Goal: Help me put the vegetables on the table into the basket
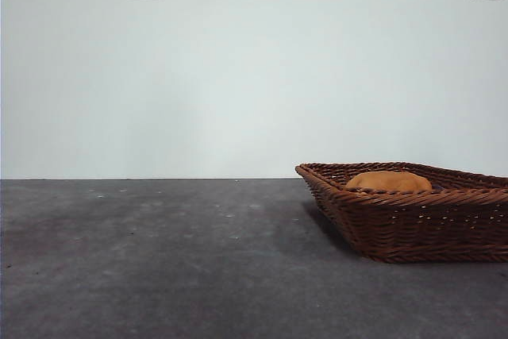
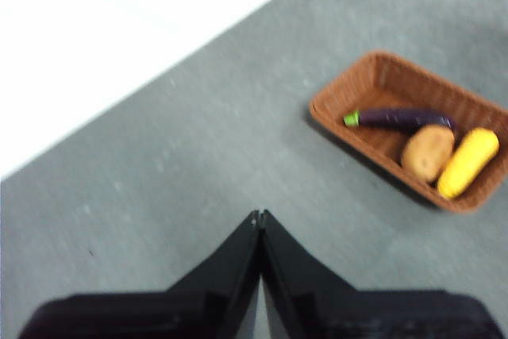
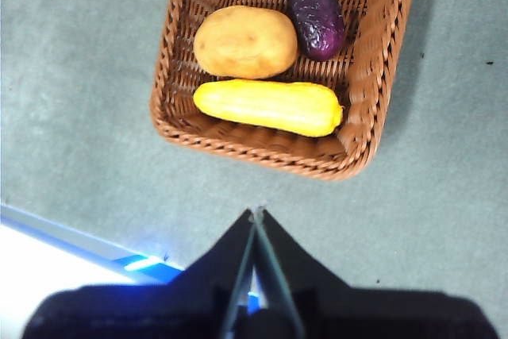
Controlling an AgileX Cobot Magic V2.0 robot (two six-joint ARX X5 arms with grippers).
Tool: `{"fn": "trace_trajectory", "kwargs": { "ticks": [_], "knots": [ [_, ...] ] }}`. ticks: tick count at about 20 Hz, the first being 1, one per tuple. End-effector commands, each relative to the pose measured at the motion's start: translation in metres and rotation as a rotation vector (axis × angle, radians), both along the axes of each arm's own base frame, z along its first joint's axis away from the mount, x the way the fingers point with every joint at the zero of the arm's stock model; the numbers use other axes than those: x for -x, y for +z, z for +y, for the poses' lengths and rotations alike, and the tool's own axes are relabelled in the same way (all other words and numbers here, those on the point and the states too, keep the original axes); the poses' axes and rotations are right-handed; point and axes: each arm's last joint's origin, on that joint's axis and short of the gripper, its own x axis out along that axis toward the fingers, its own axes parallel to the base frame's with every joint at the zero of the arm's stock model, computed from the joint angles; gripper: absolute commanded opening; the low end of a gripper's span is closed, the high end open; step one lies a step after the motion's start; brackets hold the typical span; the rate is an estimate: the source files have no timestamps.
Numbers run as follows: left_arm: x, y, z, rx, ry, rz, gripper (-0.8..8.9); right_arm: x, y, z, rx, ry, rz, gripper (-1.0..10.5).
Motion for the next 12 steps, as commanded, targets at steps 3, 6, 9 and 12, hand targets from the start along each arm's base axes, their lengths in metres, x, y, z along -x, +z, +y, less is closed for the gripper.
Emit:
{"fn": "trace_trajectory", "kwargs": {
  "ticks": [3,6,9,12],
  "knots": [
    [0.019,0.017,0.021,0.017,0.048,-0.210,-0.04,-0.013,-0.001,0.001,0.007,0.003,-0.043,0.0],
    [0.035,0.013,0.032,0.065,0.046,-0.338,-0.04,-0.019,0.002,0.001,0.009,0.000,-0.117,0.0],
    [0.040,-0.021,0.040,0.060,0.127,-0.503,-0.04,-0.026,0.007,0.001,0.004,-0.001,-0.207,0.0],
    [0.034,-0.079,0.045,0.056,0.181,-0.586,-0.04,-0.032,0.011,0.002,0.000,-0.002,-0.280,0.0]
  ]
}}
